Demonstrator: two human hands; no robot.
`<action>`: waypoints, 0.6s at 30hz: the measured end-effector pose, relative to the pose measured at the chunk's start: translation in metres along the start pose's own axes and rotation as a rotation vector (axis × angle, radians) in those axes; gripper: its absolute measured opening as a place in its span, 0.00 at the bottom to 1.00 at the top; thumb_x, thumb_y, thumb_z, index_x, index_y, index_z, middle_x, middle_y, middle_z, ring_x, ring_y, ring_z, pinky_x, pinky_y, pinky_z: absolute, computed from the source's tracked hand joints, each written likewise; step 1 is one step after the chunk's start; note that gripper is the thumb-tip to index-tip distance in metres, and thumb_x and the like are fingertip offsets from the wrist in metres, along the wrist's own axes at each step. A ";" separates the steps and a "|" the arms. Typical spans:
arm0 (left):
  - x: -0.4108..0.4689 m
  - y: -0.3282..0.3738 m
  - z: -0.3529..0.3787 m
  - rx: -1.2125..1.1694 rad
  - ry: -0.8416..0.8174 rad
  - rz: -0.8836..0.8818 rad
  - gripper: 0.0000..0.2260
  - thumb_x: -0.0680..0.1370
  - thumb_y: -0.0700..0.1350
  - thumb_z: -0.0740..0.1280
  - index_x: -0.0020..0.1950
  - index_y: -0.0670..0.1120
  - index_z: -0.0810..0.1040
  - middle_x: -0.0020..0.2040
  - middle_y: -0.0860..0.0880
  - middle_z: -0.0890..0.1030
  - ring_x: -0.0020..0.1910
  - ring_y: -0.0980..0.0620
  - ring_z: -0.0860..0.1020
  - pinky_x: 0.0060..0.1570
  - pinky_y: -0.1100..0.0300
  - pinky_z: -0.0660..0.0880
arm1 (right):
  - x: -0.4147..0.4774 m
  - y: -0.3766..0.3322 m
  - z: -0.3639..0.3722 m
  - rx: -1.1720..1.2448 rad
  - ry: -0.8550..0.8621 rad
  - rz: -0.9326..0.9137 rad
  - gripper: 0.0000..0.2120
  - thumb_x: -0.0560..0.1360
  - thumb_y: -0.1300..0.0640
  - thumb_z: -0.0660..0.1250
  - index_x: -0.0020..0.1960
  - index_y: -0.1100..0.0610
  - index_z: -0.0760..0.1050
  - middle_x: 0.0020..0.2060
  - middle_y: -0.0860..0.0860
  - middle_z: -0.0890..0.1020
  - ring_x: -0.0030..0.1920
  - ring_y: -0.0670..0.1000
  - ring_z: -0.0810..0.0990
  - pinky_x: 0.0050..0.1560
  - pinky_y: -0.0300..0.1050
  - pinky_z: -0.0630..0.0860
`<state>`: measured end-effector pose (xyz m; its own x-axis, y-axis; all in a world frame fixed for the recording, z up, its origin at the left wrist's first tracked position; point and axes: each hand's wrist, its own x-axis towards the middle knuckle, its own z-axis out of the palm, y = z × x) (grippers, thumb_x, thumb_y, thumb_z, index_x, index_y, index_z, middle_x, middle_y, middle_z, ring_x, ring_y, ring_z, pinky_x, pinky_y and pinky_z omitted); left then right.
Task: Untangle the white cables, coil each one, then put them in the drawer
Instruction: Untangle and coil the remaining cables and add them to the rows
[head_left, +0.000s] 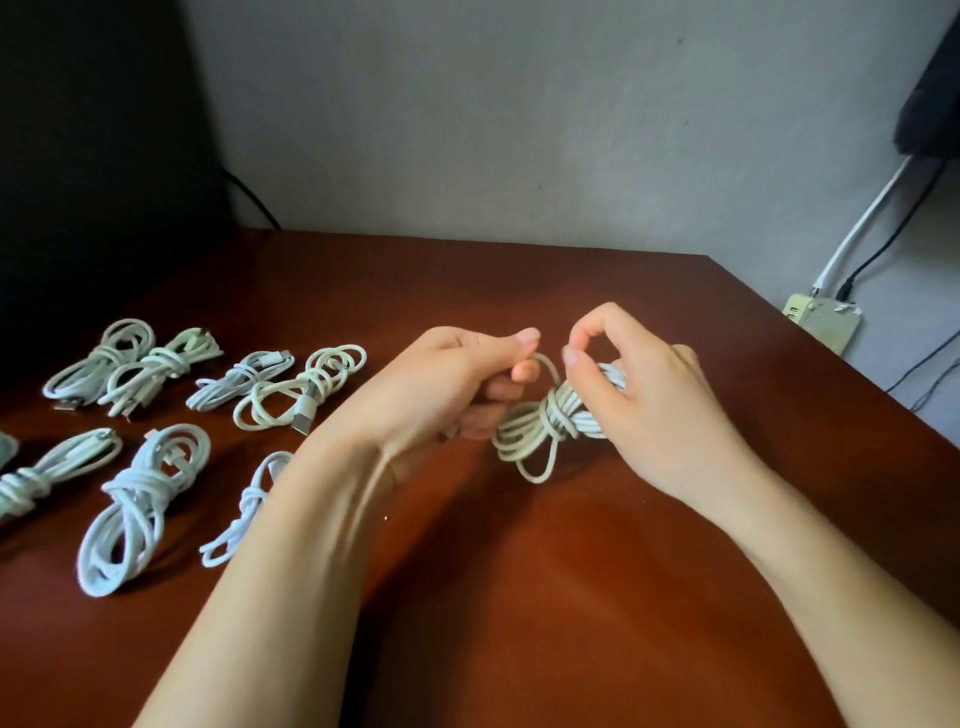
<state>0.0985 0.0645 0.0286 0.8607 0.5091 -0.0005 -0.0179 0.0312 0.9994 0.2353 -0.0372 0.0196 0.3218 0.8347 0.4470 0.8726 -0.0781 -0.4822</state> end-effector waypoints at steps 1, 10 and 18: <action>-0.001 0.002 0.003 0.026 -0.017 0.049 0.18 0.81 0.46 0.59 0.30 0.46 0.67 0.26 0.53 0.61 0.21 0.58 0.56 0.22 0.67 0.53 | 0.000 0.000 0.002 -0.008 0.034 0.001 0.06 0.77 0.45 0.53 0.47 0.44 0.66 0.36 0.47 0.77 0.39 0.47 0.72 0.37 0.45 0.62; -0.010 0.006 0.020 0.181 -0.142 0.271 0.13 0.81 0.41 0.59 0.38 0.41 0.74 0.29 0.50 0.65 0.22 0.58 0.60 0.23 0.69 0.57 | 0.007 0.009 0.008 -0.062 0.520 -0.143 0.11 0.79 0.52 0.58 0.47 0.57 0.75 0.33 0.47 0.80 0.33 0.54 0.74 0.36 0.37 0.61; -0.002 -0.014 0.037 0.223 -0.132 0.260 0.10 0.81 0.40 0.60 0.44 0.42 0.79 0.27 0.51 0.71 0.22 0.55 0.67 0.27 0.66 0.66 | 0.013 0.024 0.010 0.172 0.605 0.030 0.11 0.78 0.51 0.59 0.44 0.56 0.76 0.31 0.39 0.77 0.34 0.43 0.77 0.38 0.29 0.69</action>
<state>0.1157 0.0316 0.0156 0.9005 0.3595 0.2446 -0.1458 -0.2801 0.9488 0.2564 -0.0227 0.0063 0.5400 0.3729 0.7546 0.8047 0.0341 -0.5927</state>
